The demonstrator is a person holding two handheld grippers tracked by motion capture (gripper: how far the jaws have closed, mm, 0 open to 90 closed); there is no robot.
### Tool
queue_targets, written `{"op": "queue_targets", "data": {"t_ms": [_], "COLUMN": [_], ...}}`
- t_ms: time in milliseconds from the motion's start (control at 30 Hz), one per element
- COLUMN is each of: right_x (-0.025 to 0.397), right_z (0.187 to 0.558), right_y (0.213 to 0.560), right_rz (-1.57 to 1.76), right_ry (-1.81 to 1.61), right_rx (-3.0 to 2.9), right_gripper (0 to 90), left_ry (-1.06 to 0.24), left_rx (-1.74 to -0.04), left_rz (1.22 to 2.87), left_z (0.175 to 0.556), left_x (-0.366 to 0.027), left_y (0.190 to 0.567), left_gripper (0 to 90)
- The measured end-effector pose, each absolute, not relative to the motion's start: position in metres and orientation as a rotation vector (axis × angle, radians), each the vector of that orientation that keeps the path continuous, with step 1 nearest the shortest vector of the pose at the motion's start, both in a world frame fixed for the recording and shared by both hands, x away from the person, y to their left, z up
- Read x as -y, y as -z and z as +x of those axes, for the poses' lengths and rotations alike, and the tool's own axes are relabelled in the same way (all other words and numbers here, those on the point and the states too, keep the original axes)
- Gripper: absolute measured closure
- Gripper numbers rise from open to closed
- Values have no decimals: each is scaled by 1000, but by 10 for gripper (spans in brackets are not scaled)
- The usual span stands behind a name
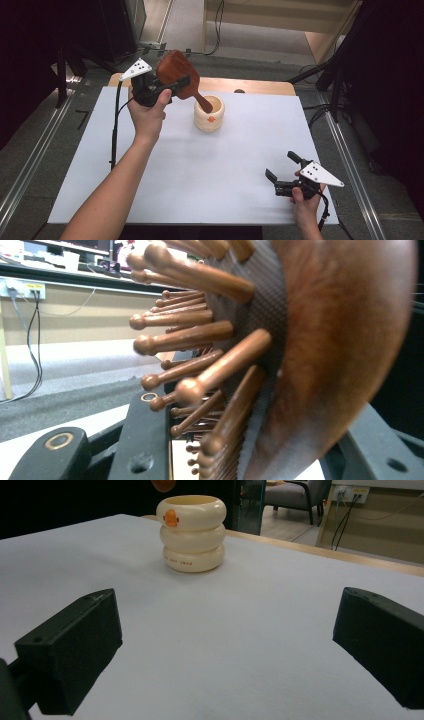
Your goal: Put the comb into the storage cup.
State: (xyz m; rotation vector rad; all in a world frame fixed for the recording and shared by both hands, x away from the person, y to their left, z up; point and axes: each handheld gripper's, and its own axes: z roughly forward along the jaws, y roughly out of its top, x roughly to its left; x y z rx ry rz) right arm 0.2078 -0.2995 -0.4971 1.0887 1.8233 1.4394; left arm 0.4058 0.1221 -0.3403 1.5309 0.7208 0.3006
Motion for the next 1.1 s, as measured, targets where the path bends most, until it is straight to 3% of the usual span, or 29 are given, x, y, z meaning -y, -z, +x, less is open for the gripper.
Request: {"op": "queue_targets", "data": {"t_ms": [1100], "right_x": [300], "right_z": [207], "right_y": [497], "right_rz": [1087], "right_ry": [-1444], "right_rx": [-1818], "right_gripper": [0], "left_ry": [-321], "left_rx": [-816], "left_rz": [1577], "left_z": [432], "left_x": [-94], "left_y": [383], "left_gripper": [566]}}
